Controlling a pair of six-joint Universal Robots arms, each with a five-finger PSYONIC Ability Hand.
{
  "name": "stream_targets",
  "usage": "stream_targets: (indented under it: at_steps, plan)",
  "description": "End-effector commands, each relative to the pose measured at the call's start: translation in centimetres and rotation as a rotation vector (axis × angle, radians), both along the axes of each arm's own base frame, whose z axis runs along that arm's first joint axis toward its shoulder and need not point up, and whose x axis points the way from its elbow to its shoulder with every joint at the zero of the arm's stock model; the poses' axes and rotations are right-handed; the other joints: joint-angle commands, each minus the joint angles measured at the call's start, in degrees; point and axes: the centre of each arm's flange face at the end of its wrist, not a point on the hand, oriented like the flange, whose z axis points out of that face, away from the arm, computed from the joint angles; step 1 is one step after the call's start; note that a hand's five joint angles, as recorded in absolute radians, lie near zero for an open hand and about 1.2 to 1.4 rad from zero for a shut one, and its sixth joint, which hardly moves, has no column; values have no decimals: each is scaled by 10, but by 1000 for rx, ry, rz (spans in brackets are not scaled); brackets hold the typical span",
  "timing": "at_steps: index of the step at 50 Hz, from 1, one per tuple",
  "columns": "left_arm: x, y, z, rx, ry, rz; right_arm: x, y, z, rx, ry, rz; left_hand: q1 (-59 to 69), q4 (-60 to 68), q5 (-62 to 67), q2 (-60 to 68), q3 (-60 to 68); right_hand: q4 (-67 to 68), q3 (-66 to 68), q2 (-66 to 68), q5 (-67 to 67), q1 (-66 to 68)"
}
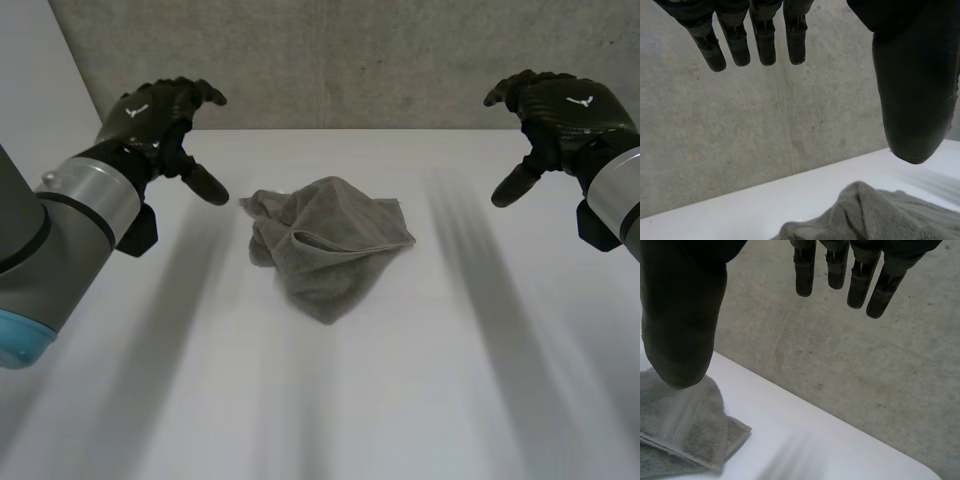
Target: Fold the towel.
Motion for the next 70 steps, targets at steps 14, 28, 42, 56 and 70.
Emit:
stream_targets:
  at_steps: [14,28,42,56,70]
  plan:
    - [-51,-8,-113,165,-234,-262,111,-49,-137,109,225,337,-46,-32,1,-17,-24,-44,-29,-39,-36,-89]
    - [-80,-3,-146,128,-237,-320,150,-62,-196,108,238,395,311,-32,358,340,-24,-44,-29,258,261,208]
    - [-74,-16,-74,-19,-124,-275,141,-52,-68,-116,148,383,600,-32,647,629,-24,-44,-29,661,664,611]
    - [-47,5,42,-337,-3,-234,110,18,15,-210,115,391,600,-32,647,629,-24,-44,-29,661,664,611]
    - [-8,-81,-84,-100,-254,-84,147,68,-76,89,149,536,266,-32,313,295,-24,-44,-29,-39,-36,-89]
